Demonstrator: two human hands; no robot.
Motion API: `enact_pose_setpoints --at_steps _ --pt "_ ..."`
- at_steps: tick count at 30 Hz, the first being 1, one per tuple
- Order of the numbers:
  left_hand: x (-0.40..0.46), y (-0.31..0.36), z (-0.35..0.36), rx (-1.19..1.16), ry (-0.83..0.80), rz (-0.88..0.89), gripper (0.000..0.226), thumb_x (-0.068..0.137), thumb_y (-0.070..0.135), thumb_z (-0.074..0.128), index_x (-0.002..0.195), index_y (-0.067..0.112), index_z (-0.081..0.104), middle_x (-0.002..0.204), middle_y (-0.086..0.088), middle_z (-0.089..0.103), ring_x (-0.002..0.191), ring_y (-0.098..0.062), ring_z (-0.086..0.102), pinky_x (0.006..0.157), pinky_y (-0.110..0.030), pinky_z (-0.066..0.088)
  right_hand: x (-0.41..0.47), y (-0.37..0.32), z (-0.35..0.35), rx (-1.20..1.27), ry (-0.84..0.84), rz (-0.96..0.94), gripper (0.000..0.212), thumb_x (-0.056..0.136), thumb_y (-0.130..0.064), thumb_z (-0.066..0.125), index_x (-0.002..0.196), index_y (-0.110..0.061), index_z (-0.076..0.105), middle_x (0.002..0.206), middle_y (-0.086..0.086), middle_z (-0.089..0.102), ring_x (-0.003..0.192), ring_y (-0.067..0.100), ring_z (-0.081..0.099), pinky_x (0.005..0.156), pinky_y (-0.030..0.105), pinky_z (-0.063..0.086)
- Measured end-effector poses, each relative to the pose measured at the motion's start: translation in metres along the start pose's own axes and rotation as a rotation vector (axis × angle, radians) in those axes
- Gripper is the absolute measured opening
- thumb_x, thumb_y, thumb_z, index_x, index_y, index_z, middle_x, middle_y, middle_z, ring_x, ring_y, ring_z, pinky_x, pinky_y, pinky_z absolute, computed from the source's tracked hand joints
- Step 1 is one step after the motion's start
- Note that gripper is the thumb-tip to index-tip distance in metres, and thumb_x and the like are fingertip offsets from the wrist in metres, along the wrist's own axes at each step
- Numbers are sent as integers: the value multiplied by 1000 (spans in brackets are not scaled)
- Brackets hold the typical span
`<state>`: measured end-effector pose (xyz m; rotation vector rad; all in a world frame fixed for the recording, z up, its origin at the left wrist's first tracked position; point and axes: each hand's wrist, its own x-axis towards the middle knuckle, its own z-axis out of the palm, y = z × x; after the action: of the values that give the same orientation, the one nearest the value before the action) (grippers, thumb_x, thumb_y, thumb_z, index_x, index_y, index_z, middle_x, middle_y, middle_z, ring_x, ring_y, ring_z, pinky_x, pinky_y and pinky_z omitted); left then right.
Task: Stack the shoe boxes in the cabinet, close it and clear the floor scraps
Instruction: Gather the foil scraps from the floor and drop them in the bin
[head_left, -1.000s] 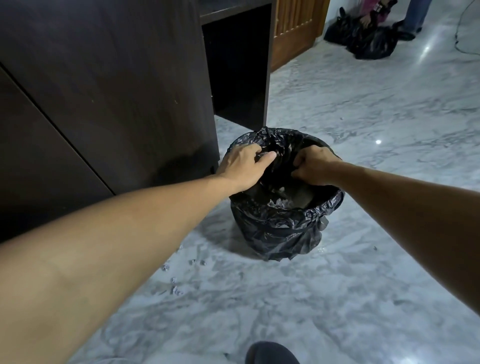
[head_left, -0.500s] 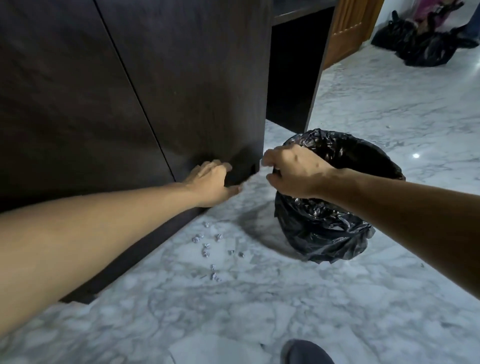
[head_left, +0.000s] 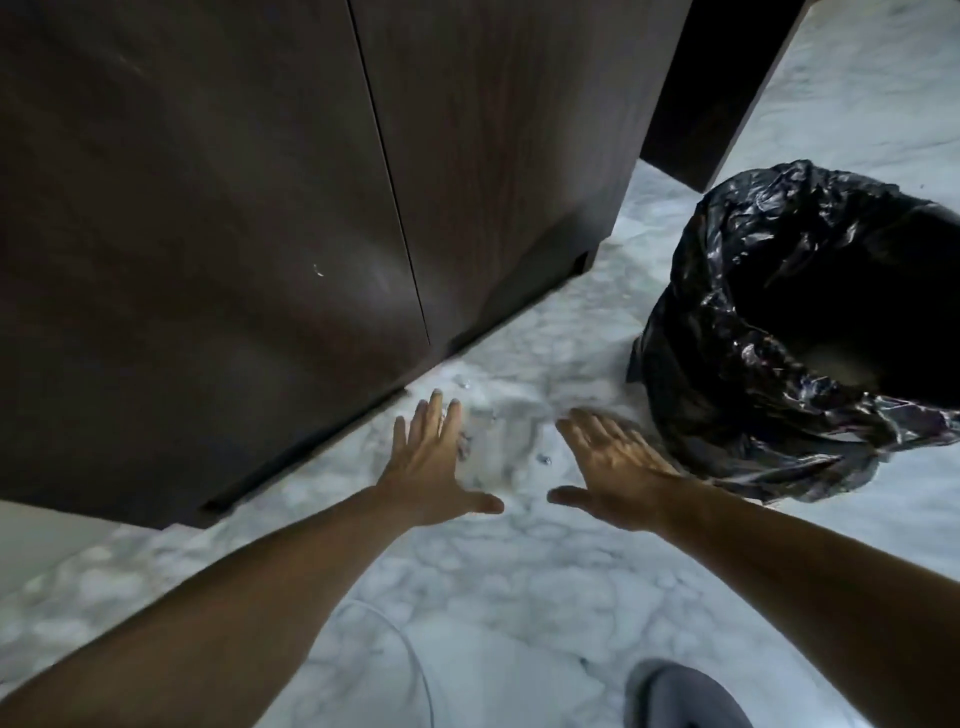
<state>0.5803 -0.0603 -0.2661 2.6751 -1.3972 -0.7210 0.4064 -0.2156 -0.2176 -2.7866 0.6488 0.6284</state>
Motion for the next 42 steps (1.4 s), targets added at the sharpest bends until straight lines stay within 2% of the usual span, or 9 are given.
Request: enact_pose_setpoints --at_steps 3,5,10,16,21,24,30,36,42 --pt "0 -9 24 56 29 60 145 52 96 47 152 12 -17 157 -8 -30 146 -26 -25 120 -50 -7 7 5 31 14 15 11 102 77 -79 21 154 -16 -3 162 8 -12 150 28 -3 119 47 8" --pt "0 -13 37 93 63 121 142 52 101 30 153 9 -11 158 -10 -27 147 -28 -23 119 -54 -1 14 8 46 43 40 23 99 81 -77 21 154 -16 -10 160 8 -20 149 26 -13 121 48 3" --pt "3 -15 63 77 185 148 127 69 94 25 152 -2 14 161 -19 0 150 -34 2 119 -53 12 30 6 73 29 141 -3 110 68 -85 -15 152 -14 -13 158 8 -25 147 24 -19 119 47 -6" --pt "26 -15 58 62 316 67 106 84 79 20 151 -3 16 160 -24 8 149 -37 8 119 -48 7 53 -2 84 44 236 12 99 83 -81 15 153 -15 -8 160 8 -17 148 23 -18 116 46 -14" --pt "48 -25 51 -7 353 89 87 90 65 28 150 1 27 159 -21 16 147 -36 16 118 -54 13 73 -8 82 36 262 -8 99 83 -80 13 155 -12 3 162 12 -3 149 29 -5 117 52 -3" --pt "54 -33 48 -10 419 108 64 93 51 35 137 6 47 152 -20 34 132 -37 39 107 -50 33 87 -13 76 43 280 -38 98 85 -78 15 154 -9 13 161 16 8 149 33 6 116 57 8" --pt "49 -44 45 -18 574 0 29 94 38 36 105 18 54 121 -8 53 101 -30 48 82 -40 32 118 -19 64 41 331 -102 93 85 -74 23 151 -8 25 157 16 27 145 34 25 113 58 19" --pt "51 -43 47 -42 557 -38 55 97 35 34 148 13 31 136 -13 47 112 -32 47 90 -45 41 133 -18 58 58 531 -208 93 79 -78 39 139 -7 45 129 11 54 114 33 51 92 47 39" --pt "52 -47 51 93 546 49 47 98 30 36 143 18 44 146 -7 43 111 -28 46 86 -43 38 157 -28 48 52 493 -235 75 82 -72 37 142 -28 42 127 6 52 107 31 49 85 44 37"
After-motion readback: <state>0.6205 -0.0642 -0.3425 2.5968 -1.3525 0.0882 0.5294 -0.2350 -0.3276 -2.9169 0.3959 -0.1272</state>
